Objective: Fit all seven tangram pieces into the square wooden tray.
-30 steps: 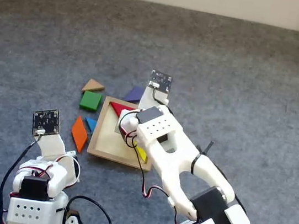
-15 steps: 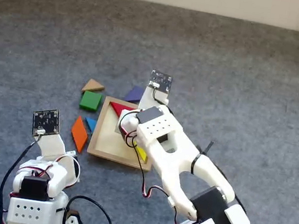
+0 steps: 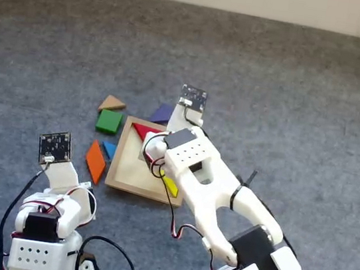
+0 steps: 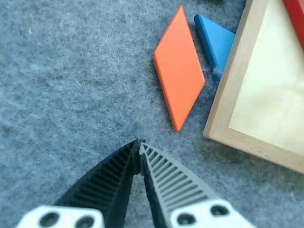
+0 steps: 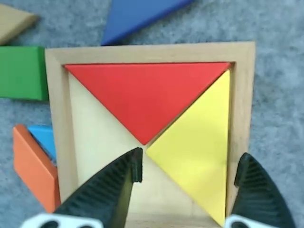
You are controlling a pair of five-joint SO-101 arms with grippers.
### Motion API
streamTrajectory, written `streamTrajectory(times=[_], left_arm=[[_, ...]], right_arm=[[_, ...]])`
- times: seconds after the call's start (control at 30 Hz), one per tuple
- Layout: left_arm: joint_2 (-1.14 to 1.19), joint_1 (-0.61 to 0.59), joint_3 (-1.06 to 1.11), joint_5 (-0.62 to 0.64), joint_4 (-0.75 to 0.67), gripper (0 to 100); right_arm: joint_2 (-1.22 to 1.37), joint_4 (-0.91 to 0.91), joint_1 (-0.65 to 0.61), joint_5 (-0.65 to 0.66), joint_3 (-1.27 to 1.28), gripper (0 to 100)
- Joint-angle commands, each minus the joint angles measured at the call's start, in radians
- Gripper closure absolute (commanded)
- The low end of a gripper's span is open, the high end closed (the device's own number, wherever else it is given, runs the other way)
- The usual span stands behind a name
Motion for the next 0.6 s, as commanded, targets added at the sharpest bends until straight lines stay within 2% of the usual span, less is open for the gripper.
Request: streamTrajectory(times=[0.0, 0.2, 0.4, 0.57], left_arm=[[-0.051, -0.012, 0.021, -0.005, 0.006, 99], [-0.051, -0.012, 0.021, -0.005, 0.006, 99], [-0.051, -0.012, 0.021, -0.005, 0.006, 99], [-0.051, -0.012, 0.021, -0.005, 0.006, 99]], right_arm=[[-0.070, -0.021, -0.008, 0.043, -0.002, 70.6], [-0.070, -0.019, 0.001, 0.074, -0.002, 70.8], [-0.071, -0.019, 0.002, 0.083, -0.010, 86.5], [-0.073, -0.019, 0.010, 0.166, -0.010, 90.6]])
